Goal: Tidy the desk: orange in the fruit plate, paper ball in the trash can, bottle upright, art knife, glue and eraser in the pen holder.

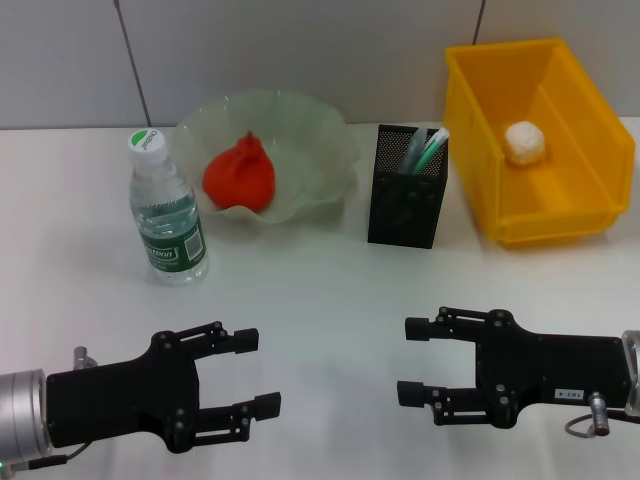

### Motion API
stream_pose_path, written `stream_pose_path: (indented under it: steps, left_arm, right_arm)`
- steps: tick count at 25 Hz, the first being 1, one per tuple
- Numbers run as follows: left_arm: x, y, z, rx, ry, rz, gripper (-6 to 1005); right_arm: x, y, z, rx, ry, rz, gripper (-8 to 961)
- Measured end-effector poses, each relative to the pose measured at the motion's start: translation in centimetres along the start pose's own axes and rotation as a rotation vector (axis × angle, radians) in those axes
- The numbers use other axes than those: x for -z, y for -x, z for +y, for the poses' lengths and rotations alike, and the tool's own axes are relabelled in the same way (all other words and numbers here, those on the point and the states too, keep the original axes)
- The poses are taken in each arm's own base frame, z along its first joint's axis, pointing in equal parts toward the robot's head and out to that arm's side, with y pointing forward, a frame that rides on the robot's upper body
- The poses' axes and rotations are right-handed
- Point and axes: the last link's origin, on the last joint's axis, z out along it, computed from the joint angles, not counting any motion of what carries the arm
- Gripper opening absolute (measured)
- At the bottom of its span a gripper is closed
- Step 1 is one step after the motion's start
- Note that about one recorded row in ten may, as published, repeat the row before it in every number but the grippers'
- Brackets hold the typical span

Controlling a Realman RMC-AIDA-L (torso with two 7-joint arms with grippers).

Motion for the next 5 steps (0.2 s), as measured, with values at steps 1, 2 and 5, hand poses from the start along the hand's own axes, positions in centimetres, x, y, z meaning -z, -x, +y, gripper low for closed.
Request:
stream_pose_path:
  steps: [1, 2, 5]
  left_arm:
    - [0.0, -0.01, 0.0, 0.0, 0.0, 0.0, 788]
    - [0.0, -0.01, 0.0, -0.001, 0.001, 0.0, 788]
    - [0.01, -0.04, 0.04, -0.001, 0.003, 0.002, 788]
  right_arm:
    - [-0.01, 0.0, 0.0, 0.0, 0.0, 0.0, 771]
    - [-0.03, -0.01, 0.01, -0.001, 0.0, 0.0, 771]
    - [-0.06, -0.03, 0.04, -0.002, 0.001, -0.001, 771]
